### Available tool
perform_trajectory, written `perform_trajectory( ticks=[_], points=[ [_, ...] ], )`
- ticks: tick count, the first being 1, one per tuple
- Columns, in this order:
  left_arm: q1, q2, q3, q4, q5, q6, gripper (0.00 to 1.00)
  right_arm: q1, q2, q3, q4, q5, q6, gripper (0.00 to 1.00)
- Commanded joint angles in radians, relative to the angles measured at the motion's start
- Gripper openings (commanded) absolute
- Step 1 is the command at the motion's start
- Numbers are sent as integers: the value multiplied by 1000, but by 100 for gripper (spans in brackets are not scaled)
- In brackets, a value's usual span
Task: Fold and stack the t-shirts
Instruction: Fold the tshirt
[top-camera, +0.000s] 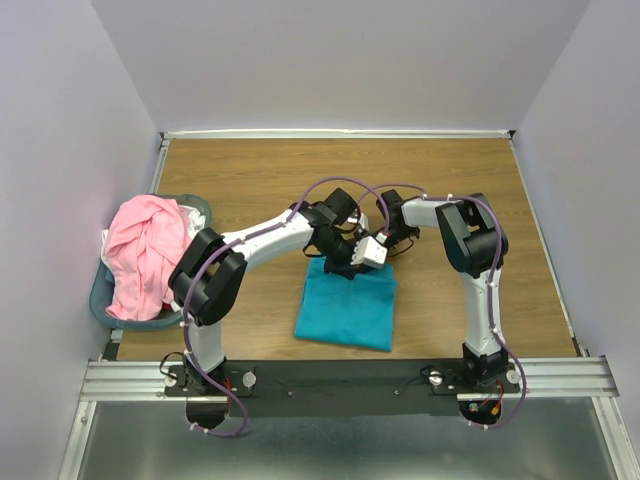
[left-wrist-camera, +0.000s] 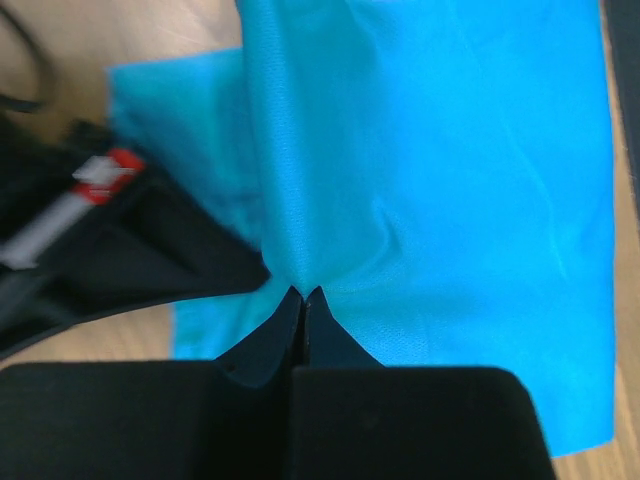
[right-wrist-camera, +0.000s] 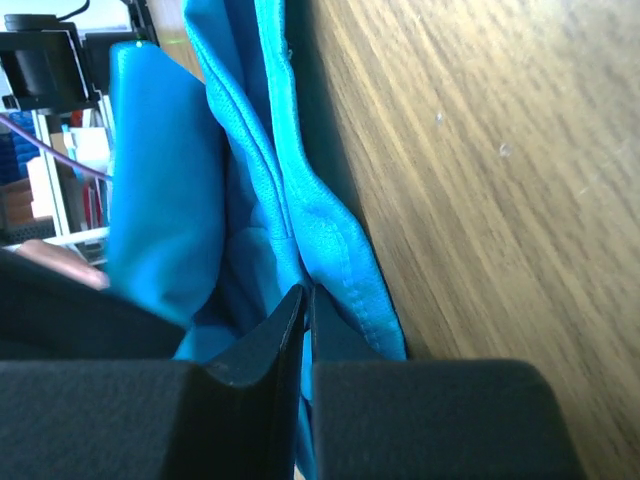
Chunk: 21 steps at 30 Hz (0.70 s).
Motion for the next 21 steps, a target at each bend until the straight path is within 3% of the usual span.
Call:
perform_trajectory(
  ticks=[1, 9, 21],
  points=[
    [13, -22, 68, -5, -58, 9, 0, 3, 28, -34, -1, 35, -56, 13],
    [49, 69, 163, -3, -111, 38, 0, 4, 22, -52, -1, 35, -70, 13],
    [44, 15, 73, 43, -88, 32, 0, 3, -65, 34, -11, 145, -50, 15]
  ],
)
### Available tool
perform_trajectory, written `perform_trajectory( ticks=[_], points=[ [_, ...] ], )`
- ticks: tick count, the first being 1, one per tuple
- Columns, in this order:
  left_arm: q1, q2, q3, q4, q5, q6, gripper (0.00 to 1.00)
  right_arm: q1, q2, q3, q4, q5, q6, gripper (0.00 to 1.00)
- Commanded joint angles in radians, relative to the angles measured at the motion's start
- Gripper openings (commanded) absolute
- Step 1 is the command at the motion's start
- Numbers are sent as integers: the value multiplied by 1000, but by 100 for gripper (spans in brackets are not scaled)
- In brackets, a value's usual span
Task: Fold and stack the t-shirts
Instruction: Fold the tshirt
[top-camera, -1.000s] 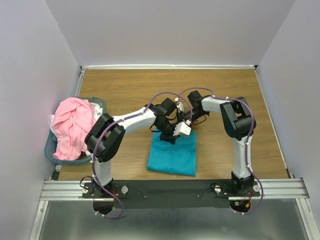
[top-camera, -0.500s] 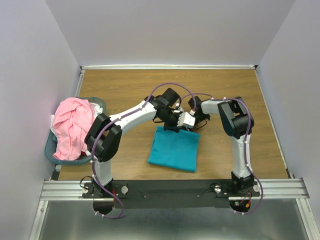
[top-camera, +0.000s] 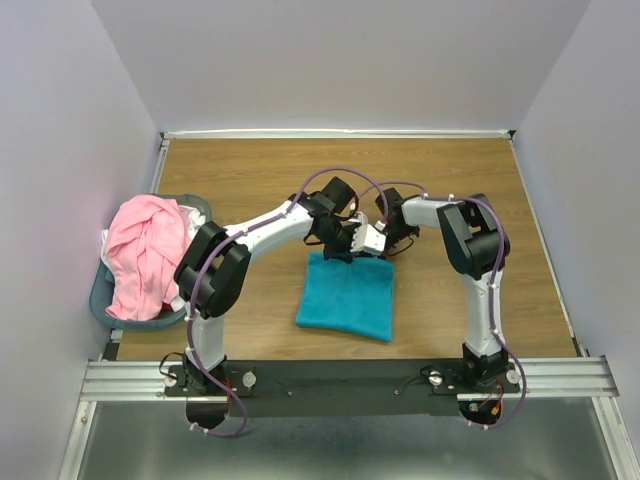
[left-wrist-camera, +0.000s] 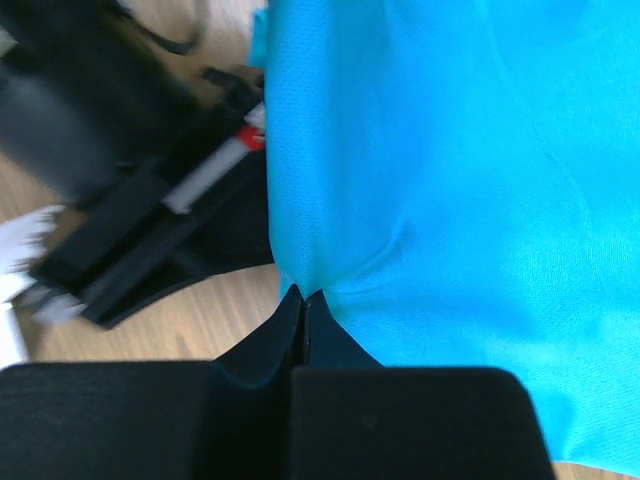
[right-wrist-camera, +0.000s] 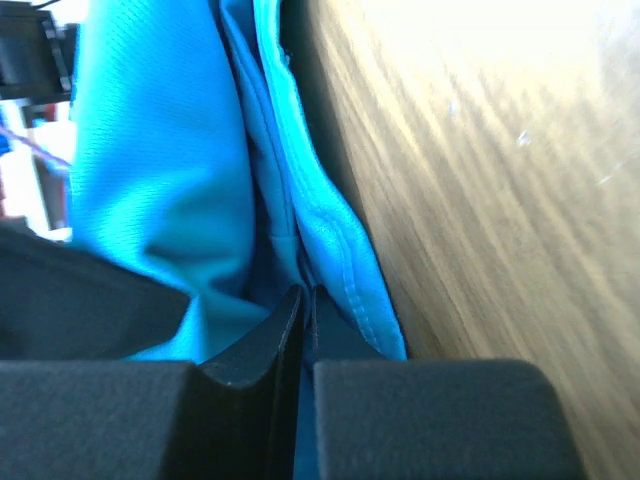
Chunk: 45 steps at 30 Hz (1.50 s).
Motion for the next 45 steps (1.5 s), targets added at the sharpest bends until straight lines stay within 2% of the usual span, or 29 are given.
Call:
perform_trajectory(
  ticks=[1, 12, 20, 26, 34, 45],
  points=[
    [-9, -46, -30, 14, 2, 2, 0, 3, -62, 59, 5, 129, -31, 15],
    [-40, -84, -71, 20, 16, -5, 0, 3, -89, 162, -24, 196, -45, 16],
    [-40, -78, -44, 11, -9, 5, 0, 3, 6, 133, -29, 198, -95, 14],
    [-34, -56, -2, 17, -30, 7, 0, 6, 59, 79, -33, 131, -117, 13],
    [-22, -23, 22, 32, -66, 24, 0, 7, 53, 50, -41, 109, -132, 12],
    [-20, -10, -73, 179, -118, 5, 0, 9, 42, 81, -46, 143, -126, 12]
  ],
)
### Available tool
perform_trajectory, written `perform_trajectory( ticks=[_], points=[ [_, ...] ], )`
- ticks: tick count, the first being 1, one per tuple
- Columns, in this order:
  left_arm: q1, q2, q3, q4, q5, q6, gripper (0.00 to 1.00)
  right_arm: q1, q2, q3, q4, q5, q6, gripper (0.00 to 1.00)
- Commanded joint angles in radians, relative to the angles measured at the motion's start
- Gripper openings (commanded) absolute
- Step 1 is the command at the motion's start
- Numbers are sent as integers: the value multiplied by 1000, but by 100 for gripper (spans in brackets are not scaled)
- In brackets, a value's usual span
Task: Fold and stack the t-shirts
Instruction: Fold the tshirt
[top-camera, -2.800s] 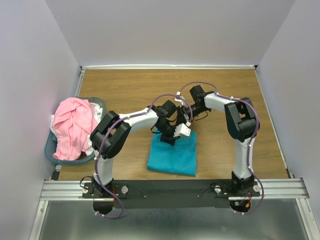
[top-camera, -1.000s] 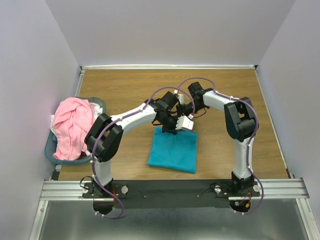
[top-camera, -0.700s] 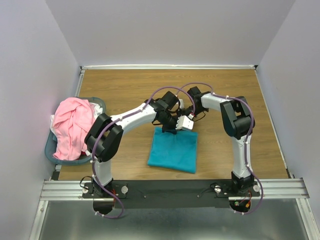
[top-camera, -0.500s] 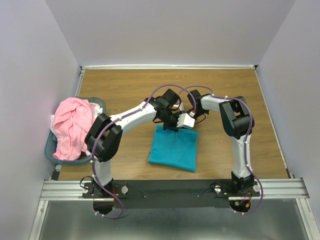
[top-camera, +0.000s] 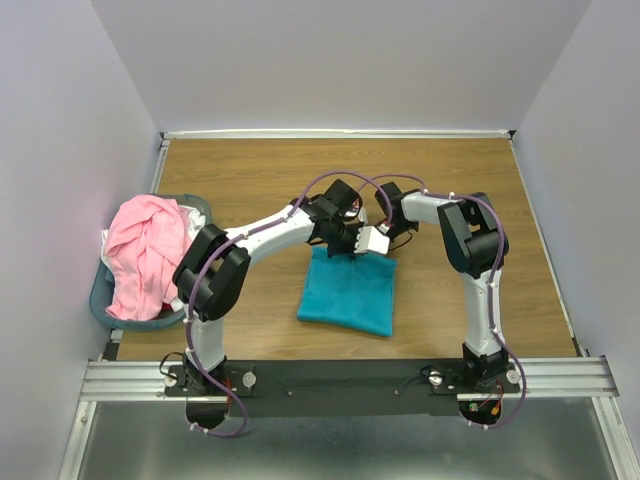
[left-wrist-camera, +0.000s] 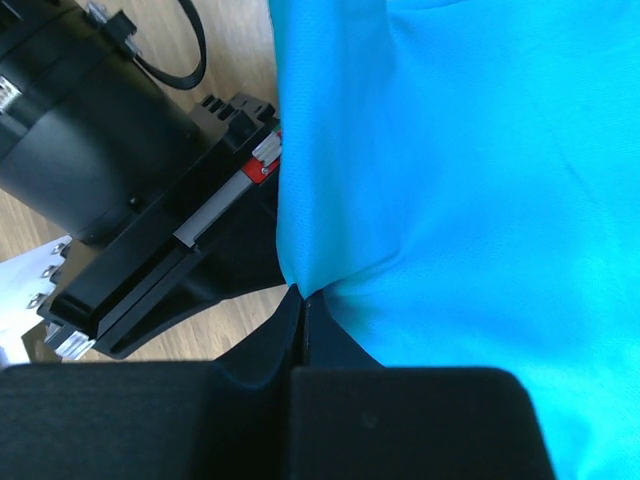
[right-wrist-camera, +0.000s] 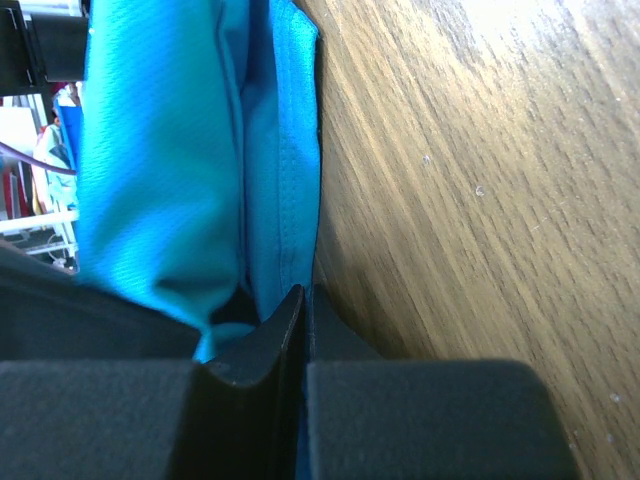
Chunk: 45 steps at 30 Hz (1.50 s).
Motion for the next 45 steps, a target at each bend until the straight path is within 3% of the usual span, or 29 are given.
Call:
perform_trajectory(
  ticks=[1, 7, 12, 15, 17, 19, 21, 24, 30, 34, 40, 45],
  points=[
    [5, 9, -47, 89, -48, -8, 0, 7, 28, 8, -10, 108, -37, 12],
    [4, -1, -107, 149, -56, -16, 0, 7, 19, 43, -9, 182, -32, 12],
    [-2, -36, -125, 177, -48, -14, 6, 7, -6, 88, -9, 249, -23, 15],
    [-11, -66, -131, 167, -50, 4, 16, 7, -29, 115, -9, 292, -11, 27],
    [-16, -81, -128, 140, -47, 19, 28, 7, -47, 138, -7, 352, 0, 41],
    [-16, -96, -104, 102, -30, 33, 32, 6, -67, 151, -7, 395, 3, 50],
    [-13, -116, -75, 36, -8, 41, 43, 6, -99, 172, -10, 418, 2, 55],
    [15, -164, -48, -23, 56, 15, 48, -14, -136, 200, -13, 433, 17, 61],
    [154, -189, -18, -103, 191, -97, 50, -106, -200, 215, -82, 355, 22, 63],
    [249, -146, -12, -133, 217, -134, 53, -129, -272, 137, -148, 300, -27, 59],
    [298, -41, 13, -175, 253, -140, 54, -126, -291, 46, -206, 226, -77, 58],
    [323, 29, 13, -185, 251, -123, 54, -128, -260, 0, -213, 255, -106, 57]
  ],
)
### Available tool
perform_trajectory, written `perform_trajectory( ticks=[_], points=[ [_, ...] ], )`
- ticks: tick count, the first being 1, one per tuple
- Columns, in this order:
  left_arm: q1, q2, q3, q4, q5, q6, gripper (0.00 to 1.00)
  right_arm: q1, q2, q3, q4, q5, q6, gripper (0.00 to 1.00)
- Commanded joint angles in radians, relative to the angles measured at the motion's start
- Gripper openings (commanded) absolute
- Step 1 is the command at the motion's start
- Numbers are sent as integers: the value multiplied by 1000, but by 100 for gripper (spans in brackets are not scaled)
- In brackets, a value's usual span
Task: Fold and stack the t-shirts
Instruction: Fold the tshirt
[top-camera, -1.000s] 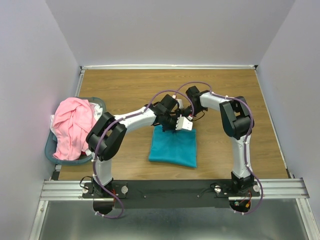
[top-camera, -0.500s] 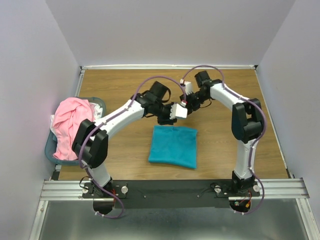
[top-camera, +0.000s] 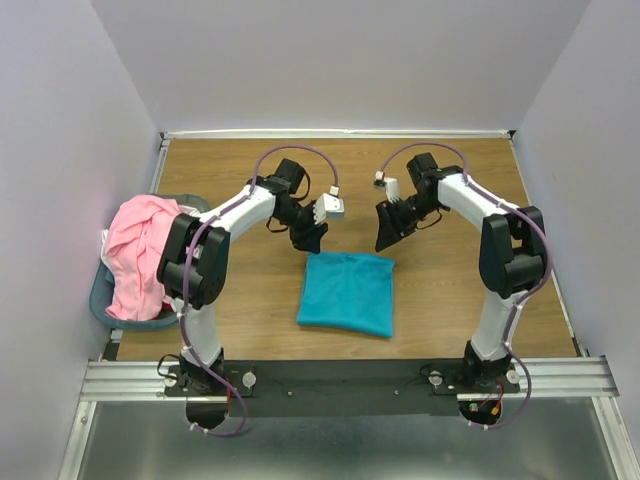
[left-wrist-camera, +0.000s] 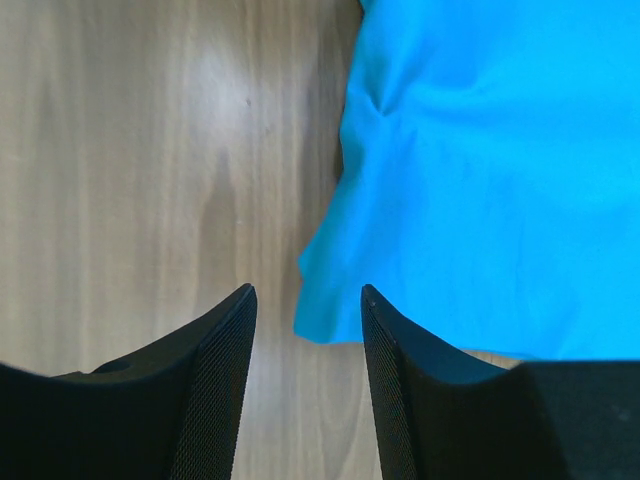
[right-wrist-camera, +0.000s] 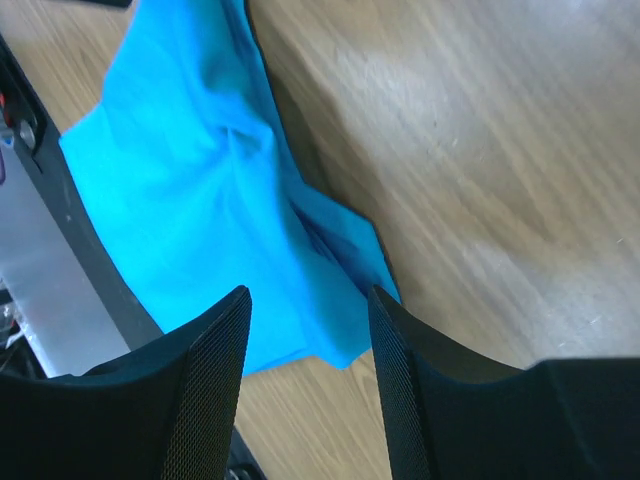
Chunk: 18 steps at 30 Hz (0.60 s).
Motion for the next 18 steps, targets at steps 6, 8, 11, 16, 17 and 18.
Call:
perform_trajectory(
  ticks=[6, 8, 11, 16, 17, 18],
  points=[
    [17, 73, 19, -66, 54, 24, 53, 1, 38, -40, -57, -30, -74, 53],
    [17, 79, 11, -72, 56, 30, 52, 1, 36, -39, -68, -42, -80, 53],
    [17, 87, 2, -84, 71, 45, 44, 1, 40, -37, -94, -56, -97, 51],
    [17, 88, 5, -86, 82, 50, 32, 1, 29, -44, -133, -70, -128, 48],
    [17, 90, 5, -87, 82, 52, 27, 1, 27, -45, -137, -67, -132, 45],
    [17, 94, 8, -93, 82, 53, 24, 1, 27, -48, -143, -64, -140, 45]
  ],
)
